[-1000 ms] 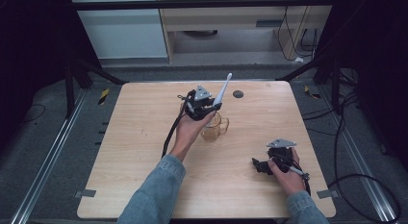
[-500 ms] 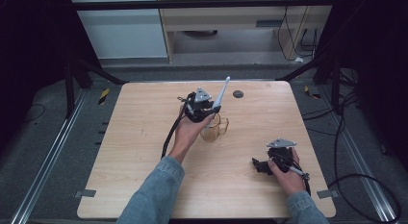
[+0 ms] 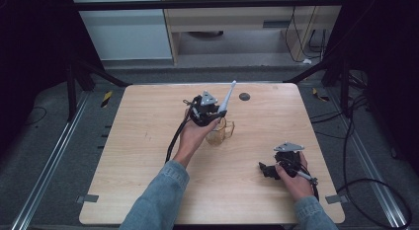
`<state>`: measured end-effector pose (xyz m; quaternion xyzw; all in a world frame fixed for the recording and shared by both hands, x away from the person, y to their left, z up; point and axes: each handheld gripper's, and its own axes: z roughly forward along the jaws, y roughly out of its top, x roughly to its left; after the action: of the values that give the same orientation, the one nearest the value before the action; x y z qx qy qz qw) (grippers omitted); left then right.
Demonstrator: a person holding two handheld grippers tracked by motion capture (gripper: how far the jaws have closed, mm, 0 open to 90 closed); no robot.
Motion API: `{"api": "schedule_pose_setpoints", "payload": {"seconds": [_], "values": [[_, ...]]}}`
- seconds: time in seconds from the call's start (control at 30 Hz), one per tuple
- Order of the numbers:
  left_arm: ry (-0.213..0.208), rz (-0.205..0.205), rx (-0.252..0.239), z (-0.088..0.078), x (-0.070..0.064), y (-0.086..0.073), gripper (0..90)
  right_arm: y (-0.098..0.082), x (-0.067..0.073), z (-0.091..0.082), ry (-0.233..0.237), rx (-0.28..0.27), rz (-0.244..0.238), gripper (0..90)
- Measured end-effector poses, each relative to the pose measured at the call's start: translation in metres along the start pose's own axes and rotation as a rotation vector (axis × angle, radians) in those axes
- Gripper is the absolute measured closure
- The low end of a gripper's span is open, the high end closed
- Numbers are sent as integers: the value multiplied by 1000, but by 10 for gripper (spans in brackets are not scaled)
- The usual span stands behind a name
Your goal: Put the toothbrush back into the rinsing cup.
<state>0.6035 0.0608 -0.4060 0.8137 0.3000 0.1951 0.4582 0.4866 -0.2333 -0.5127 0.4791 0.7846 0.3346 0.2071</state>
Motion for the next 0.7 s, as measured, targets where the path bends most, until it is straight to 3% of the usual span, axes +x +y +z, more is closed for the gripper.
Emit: {"api": "schedule_pose_setpoints", "payload": {"seconds": [0.7], "values": [[-6, -3, 23, 2, -1, -5, 662, 0, 0, 0, 0, 0, 0, 3]]}}
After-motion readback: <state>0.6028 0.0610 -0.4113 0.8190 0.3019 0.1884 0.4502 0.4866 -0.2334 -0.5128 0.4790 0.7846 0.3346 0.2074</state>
